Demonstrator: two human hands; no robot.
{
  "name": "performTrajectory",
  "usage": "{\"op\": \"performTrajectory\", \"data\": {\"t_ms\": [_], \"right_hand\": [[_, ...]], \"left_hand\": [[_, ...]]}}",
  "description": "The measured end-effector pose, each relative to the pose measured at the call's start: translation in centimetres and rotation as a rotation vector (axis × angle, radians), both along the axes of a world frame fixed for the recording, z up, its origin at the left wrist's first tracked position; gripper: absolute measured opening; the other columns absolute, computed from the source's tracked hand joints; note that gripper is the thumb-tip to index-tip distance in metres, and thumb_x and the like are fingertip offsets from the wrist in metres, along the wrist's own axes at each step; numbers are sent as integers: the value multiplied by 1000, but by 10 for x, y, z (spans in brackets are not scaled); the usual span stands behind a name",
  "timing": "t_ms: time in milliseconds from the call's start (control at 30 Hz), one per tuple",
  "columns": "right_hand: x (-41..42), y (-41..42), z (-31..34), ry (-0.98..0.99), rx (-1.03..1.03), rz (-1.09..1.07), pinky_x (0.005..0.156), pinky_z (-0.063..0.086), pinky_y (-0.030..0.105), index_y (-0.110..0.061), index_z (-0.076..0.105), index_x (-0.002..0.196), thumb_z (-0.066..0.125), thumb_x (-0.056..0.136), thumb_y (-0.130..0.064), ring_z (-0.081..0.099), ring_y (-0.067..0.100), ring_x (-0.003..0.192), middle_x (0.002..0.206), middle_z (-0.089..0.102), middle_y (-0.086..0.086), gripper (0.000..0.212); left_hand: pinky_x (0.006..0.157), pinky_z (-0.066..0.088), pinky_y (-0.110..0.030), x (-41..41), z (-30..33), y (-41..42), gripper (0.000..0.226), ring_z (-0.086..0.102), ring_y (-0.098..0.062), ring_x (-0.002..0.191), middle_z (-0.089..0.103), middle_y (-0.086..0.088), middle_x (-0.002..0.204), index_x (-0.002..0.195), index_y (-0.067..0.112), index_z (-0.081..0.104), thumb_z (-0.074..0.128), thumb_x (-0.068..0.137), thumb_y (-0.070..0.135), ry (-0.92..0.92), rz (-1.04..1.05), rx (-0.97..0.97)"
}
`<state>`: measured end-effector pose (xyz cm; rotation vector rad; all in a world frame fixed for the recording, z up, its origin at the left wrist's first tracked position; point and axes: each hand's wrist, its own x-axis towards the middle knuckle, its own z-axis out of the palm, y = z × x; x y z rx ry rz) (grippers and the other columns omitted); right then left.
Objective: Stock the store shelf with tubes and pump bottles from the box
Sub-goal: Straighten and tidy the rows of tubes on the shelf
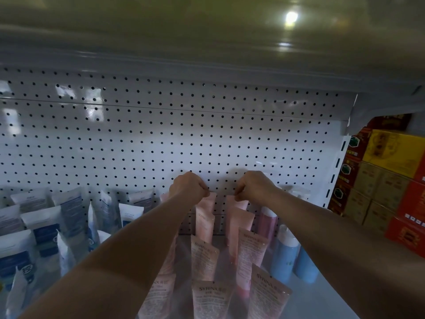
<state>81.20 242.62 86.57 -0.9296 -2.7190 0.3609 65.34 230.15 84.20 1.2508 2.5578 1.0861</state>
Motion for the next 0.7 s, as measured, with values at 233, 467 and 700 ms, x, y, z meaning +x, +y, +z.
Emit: {"op": "performTrajectory", "data": {"t_ms": [233,467,700], "right_hand": [[-4,1,-1,10,57,-29,78,53,29,-23,80,94,82,80,-22,67,14,91,94,74,-7,14],[-6,-1,-1,4,58,-47,70,46,25,-27,81,94,82,80,-26,66,13,91,95,73,-9,14],[-5,-4,-2,0,66,-66,70,47,25,-27,80,93,82,80,-26,66,13,90,96,72,-9,13]], "left_hand": [[66,48,-24,-2,0,0,8,65,-11,80,72,11,80,84,27,79,82,77,24,3,-1,-7],[68,50,-25,-3,0,-1,8,66,-9,78,72,14,79,82,30,78,83,75,26,-13,-8,8],[67,50,-25,0,5,-4,8,66,-10,78,73,12,85,80,27,78,84,75,26,-29,-11,59]]}}
